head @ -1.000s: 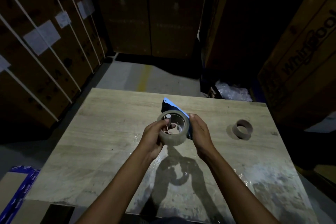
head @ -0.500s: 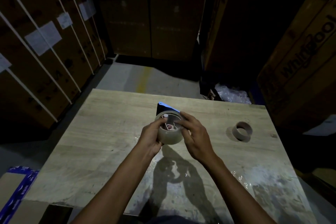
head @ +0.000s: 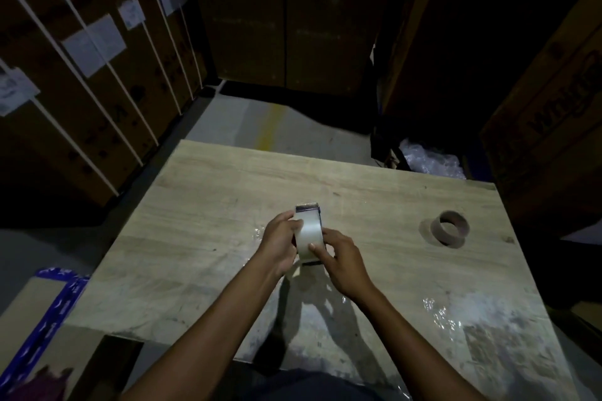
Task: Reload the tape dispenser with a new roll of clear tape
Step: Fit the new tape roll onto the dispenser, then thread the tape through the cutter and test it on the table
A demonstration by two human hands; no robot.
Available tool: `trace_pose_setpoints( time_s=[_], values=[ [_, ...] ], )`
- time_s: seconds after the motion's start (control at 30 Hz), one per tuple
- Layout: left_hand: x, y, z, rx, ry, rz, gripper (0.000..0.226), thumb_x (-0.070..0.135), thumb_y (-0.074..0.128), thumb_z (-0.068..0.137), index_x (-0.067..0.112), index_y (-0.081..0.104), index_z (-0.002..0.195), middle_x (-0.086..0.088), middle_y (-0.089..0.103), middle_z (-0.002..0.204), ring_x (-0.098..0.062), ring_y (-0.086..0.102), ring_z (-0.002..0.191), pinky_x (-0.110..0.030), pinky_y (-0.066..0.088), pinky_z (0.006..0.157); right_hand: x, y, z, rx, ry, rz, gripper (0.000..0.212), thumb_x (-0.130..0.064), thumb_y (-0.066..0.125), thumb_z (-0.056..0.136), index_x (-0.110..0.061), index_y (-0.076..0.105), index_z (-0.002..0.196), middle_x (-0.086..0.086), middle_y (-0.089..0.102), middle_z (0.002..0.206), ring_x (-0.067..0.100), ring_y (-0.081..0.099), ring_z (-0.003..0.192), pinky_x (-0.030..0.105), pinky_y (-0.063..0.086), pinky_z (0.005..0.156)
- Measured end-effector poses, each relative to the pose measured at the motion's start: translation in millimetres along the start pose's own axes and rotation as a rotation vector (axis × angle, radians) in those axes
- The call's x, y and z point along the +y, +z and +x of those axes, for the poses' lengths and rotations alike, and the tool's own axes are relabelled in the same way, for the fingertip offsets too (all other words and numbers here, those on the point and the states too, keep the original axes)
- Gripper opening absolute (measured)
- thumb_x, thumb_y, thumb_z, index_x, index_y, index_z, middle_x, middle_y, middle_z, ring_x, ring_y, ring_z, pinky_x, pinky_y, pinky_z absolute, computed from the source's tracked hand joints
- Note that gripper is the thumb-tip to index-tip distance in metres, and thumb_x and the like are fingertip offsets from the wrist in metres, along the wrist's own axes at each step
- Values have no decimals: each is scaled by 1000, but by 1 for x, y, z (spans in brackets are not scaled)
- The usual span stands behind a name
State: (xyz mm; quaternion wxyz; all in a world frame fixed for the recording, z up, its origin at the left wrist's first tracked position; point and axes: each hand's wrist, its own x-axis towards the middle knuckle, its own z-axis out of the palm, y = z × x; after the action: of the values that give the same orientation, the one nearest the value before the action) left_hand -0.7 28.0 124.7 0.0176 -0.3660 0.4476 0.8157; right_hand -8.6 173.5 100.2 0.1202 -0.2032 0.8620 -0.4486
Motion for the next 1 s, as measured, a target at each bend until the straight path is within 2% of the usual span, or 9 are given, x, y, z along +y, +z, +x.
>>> trace_pose_setpoints(
  time_s=[0.13, 0.27, 0.3, 0.43, 0.5, 0.6, 0.7, 0.87, 1.0],
  values=[
    [-21, -18, 9, 17, -46, 61, 45, -4, 51, 96, 6, 46, 140, -15, 64, 97, -27, 62, 78, -33, 49, 63, 10, 16, -6, 48, 233, 146, 28, -23, 74, 87, -12, 71, 112, 3, 74, 105, 16, 69, 95, 41, 56, 87],
    [-41, -35, 13, -8, -67, 102, 49, -4, 55, 94, 11, 49, 141, -21, 65, 114, -29, 66, 83, -32, 52, 58, 19, 29, -10, 59, 349, 178, 54, -18, 77, 82, -22, 55, 131, 1, 71, 96, 15, 69, 88, 23, 53, 71],
    [-46, -39, 14, -16, -75, 95, 50, -5, 55, 94, 12, 49, 141, -22, 65, 117, -30, 66, 86, -33, 54, 60, 22, 32, -10, 52, 355, 176, 54, -19, 76, 83, -22, 55, 133, 1, 71, 96, 14, 68, 87, 24, 54, 71],
    [-66, -57, 14, -63, -104, 135, 62, -13, 54, 91, 18, 46, 144, -24, 66, 123, -37, 66, 102, -40, 56, 73, 32, 43, -14, 17, 415, 155, 40, -30, 67, 92, -17, 60, 128, 8, 72, 107, 19, 68, 93, 41, 59, 83],
    [-75, -65, 13, -94, -117, 166, 69, -16, 53, 89, 20, 43, 147, -24, 65, 127, -37, 65, 109, -41, 57, 77, 35, 50, -15, 0, 430, 107, 35, -34, 64, 93, -15, 63, 124, 9, 72, 110, 18, 67, 91, 38, 59, 80],
    [-82, -75, 14, -142, -124, 178, 72, -19, 52, 89, 20, 41, 148, -24, 66, 127, -35, 67, 108, -38, 58, 77, 37, 61, -14, -1, 433, 33, 36, -35, 63, 94, -13, 63, 122, 8, 73, 109, 14, 63, 86, 29, 55, 75],
    [-81, -84, 18, -190, -130, 194, 76, -19, 54, 88, 17, 37, 152, -25, 63, 131, -36, 63, 111, -40, 57, 81, 37, 70, -10, -2, 449, -6, 37, -37, 61, 94, -11, 64, 120, 9, 72, 108, 18, 65, 87, 29, 53, 72],
    [-78, -95, 21, -295, -97, 322, 76, -17, 59, 86, 19, 40, 151, -20, 65, 122, -32, 63, 110, -44, 55, 92, 37, 82, 6, 83, 679, 31, 36, -40, 57, 92, -7, 67, 99, 12, 72, 99, 27, 67, 86, 40, 57, 77],
    [-80, -98, 20, -348, -56, 410, 79, -18, 61, 84, 21, 39, 149, -15, 65, 121, -32, 64, 110, -49, 54, 95, 38, 86, 16, 105, 817, 104, 45, -47, 58, 90, -4, 70, 98, 13, 70, 92, 26, 65, 77, 28, 45, 59]
  ],
)
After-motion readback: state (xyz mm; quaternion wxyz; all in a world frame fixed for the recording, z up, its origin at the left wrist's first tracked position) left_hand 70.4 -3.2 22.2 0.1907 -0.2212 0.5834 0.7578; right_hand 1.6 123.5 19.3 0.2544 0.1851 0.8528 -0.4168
